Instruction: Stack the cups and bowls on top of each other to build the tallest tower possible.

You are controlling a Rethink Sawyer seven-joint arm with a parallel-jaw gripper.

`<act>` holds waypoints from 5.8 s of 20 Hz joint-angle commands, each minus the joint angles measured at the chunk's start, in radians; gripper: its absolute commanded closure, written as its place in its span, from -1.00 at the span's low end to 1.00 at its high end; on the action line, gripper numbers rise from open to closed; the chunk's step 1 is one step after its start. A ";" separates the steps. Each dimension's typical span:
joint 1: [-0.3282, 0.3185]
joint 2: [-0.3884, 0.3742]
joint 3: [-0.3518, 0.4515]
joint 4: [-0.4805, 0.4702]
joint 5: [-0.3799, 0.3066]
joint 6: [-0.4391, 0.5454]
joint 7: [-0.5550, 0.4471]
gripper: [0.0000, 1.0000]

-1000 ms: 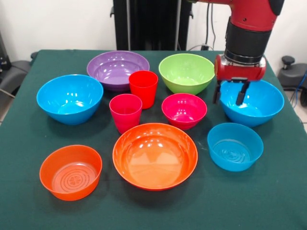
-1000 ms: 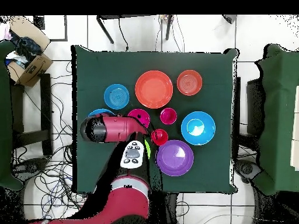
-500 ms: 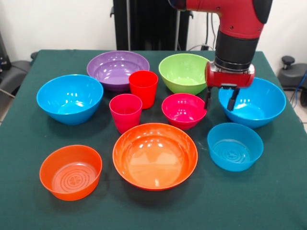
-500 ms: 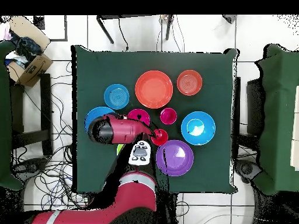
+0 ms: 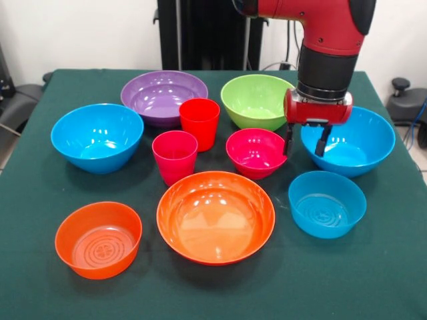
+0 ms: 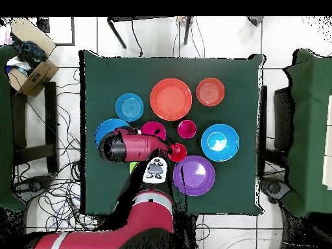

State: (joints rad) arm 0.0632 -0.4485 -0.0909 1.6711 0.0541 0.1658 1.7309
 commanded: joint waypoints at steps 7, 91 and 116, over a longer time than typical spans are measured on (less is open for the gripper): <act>-0.094 0.074 0.192 0.040 -0.050 0.114 0.022 -1.00; -0.165 -0.236 0.297 0.041 0.064 0.436 0.143 1.00; -0.767 -0.360 0.648 0.372 -0.033 0.188 0.065 1.00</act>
State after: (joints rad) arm -0.6552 -0.7673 0.4512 1.9401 0.1051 0.3973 1.8402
